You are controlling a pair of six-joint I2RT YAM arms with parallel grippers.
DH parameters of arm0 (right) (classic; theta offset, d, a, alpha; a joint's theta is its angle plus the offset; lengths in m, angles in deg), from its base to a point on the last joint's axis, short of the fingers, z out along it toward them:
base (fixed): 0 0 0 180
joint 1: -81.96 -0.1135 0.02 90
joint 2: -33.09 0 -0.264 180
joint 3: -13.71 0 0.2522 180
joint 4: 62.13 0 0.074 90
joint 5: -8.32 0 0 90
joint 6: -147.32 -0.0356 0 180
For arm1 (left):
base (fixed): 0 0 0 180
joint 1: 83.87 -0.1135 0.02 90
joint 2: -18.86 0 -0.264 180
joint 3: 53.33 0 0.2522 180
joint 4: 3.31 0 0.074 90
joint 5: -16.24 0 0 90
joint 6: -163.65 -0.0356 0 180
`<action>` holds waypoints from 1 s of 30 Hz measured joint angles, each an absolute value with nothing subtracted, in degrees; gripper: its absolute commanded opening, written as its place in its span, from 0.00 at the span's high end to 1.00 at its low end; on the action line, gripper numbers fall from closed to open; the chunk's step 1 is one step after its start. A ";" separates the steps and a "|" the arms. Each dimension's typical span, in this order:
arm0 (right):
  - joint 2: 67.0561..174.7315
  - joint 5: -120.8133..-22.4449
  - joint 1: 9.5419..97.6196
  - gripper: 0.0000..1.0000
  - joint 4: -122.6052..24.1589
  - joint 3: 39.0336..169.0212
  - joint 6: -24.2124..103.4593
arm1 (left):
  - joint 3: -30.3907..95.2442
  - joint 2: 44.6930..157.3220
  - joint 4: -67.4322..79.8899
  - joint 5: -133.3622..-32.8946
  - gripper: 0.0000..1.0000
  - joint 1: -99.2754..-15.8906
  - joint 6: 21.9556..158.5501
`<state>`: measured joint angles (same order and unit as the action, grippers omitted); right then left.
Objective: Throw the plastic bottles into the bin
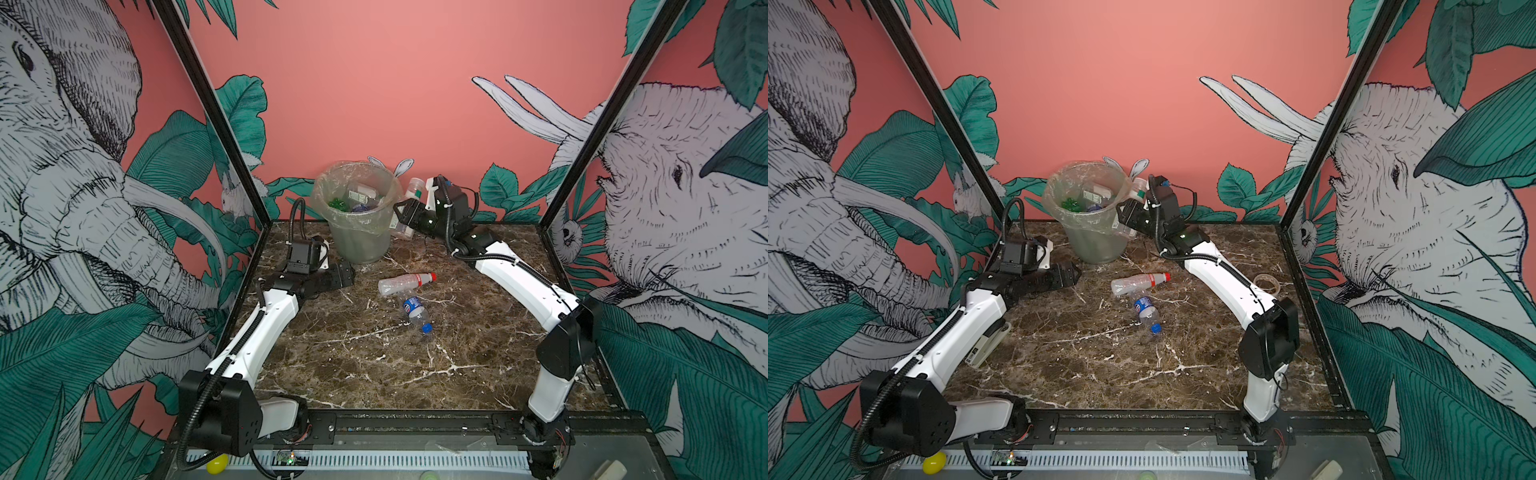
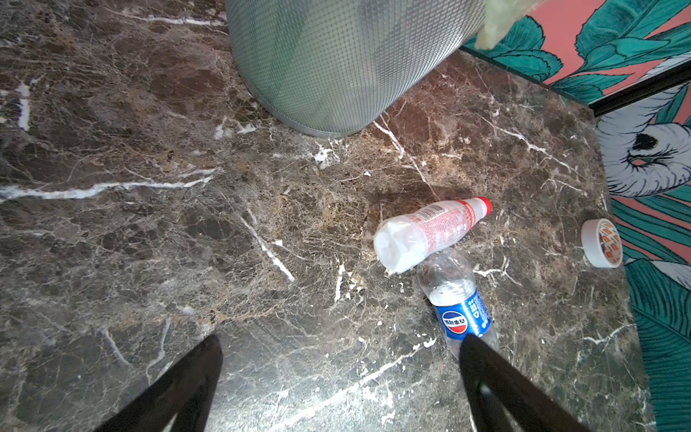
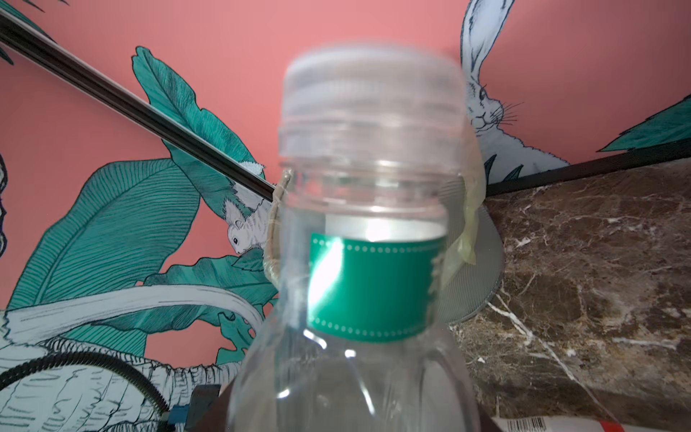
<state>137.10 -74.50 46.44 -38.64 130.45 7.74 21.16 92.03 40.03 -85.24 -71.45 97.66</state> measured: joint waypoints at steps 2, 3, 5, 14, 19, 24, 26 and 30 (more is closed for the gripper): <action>136.18 -74.35 46.89 0.41 -39.42 128.05 7.78 | 21.16 92.01 40.29 -85.07 0.01 -71.51 97.59; 135.13 -74.35 47.09 0.40 -40.12 125.78 7.78 | 21.16 92.01 40.43 -85.05 0.01 -71.56 97.59; 132.14 -74.57 47.16 0.40 -41.35 120.20 7.81 | 21.16 92.01 40.47 -85.00 0.01 -71.58 97.61; 113.78 -76.16 47.13 0.39 -43.42 96.38 8.64 | 21.16 92.01 40.49 -85.37 0.01 -71.99 97.63; 108.36 -77.23 47.13 0.39 -43.38 92.23 9.23 | 21.13 92.01 40.53 -85.72 0.01 -72.08 97.68; 109.73 -77.30 47.13 0.39 -43.12 95.42 9.47 | 19.65 91.79 40.12 -86.86 0.01 -72.08 98.49; 112.99 -76.51 47.09 0.39 -42.96 100.55 9.55 | 18.77 91.55 40.16 -87.10 0.01 -72.08 98.75; 124.62 -74.39 46.52 0.39 -43.47 117.84 9.51 | 17.33 90.13 40.43 -87.87 0.01 -72.08 99.14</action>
